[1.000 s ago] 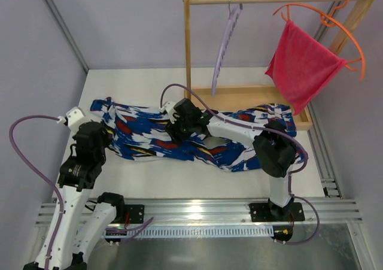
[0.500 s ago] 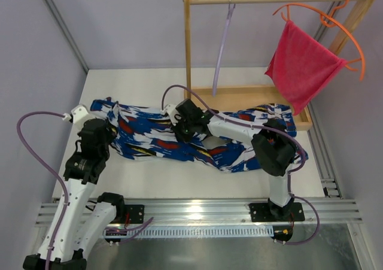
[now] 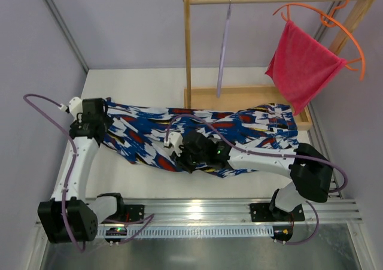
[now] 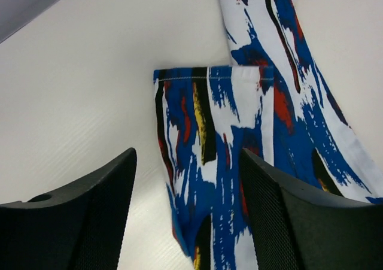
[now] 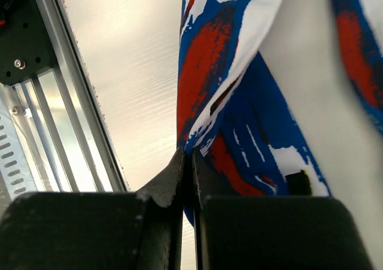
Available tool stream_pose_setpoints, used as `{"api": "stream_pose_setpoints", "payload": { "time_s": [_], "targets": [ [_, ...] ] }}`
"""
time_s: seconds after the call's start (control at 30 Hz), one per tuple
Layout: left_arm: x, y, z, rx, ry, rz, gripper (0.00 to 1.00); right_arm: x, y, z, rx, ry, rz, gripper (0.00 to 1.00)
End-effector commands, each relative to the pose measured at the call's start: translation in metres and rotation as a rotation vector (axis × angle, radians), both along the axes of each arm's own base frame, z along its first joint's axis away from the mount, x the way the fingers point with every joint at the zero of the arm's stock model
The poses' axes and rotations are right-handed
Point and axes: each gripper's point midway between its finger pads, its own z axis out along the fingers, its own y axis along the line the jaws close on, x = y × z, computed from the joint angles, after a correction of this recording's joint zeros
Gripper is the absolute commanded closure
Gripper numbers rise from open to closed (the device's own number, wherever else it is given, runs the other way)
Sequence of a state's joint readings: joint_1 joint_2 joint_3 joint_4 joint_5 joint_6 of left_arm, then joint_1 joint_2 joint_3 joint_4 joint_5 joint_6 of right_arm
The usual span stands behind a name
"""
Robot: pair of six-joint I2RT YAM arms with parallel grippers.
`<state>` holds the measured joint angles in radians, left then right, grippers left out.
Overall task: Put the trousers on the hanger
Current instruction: Fold the trousers
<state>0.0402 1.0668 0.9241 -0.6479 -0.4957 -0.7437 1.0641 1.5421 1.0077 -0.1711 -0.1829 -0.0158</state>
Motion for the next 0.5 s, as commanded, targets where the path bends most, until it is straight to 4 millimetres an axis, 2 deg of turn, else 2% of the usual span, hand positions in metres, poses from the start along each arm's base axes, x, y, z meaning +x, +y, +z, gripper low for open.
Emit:
{"api": "stream_pose_setpoints", "payload": {
  "time_s": [0.0,0.07,0.13,0.2,0.23,0.3,0.33,0.4,0.47],
  "targets": [
    [0.022,-0.008,0.014,-0.063,0.018,-0.048,0.28,-0.010,0.008,0.001,0.068,0.000,-0.045,0.96],
    [0.029,-0.016,0.016,-0.078,0.045,-0.100,0.25,-0.019,0.007,-0.009,0.061,0.010,-0.045,0.96],
    [0.037,-0.032,0.003,-0.124,0.081,-0.177,0.25,-0.023,0.007,-0.013,0.052,0.003,-0.052,0.96],
    [0.043,-0.041,-0.005,-0.133,0.108,-0.203,0.25,-0.025,0.006,-0.013,0.055,0.009,-0.063,0.96],
    [0.046,-0.047,-0.019,-0.152,0.152,-0.216,0.25,-0.028,0.006,-0.014,0.059,0.013,-0.054,0.96],
    [0.052,-0.053,-0.025,-0.187,0.183,-0.221,0.25,-0.031,0.004,-0.012,0.067,0.016,-0.056,0.96],
    [0.053,-0.057,-0.040,-0.216,0.233,-0.227,0.25,-0.031,0.008,-0.011,0.085,0.011,-0.052,0.96],
    [0.056,-0.080,-0.047,-0.230,0.272,-0.280,0.25,-0.033,0.009,-0.021,0.066,0.025,-0.050,0.96],
    [0.057,-0.088,-0.059,-0.228,0.306,-0.292,0.25,-0.037,0.009,-0.028,0.052,0.029,-0.047,0.96]
  ]
}}
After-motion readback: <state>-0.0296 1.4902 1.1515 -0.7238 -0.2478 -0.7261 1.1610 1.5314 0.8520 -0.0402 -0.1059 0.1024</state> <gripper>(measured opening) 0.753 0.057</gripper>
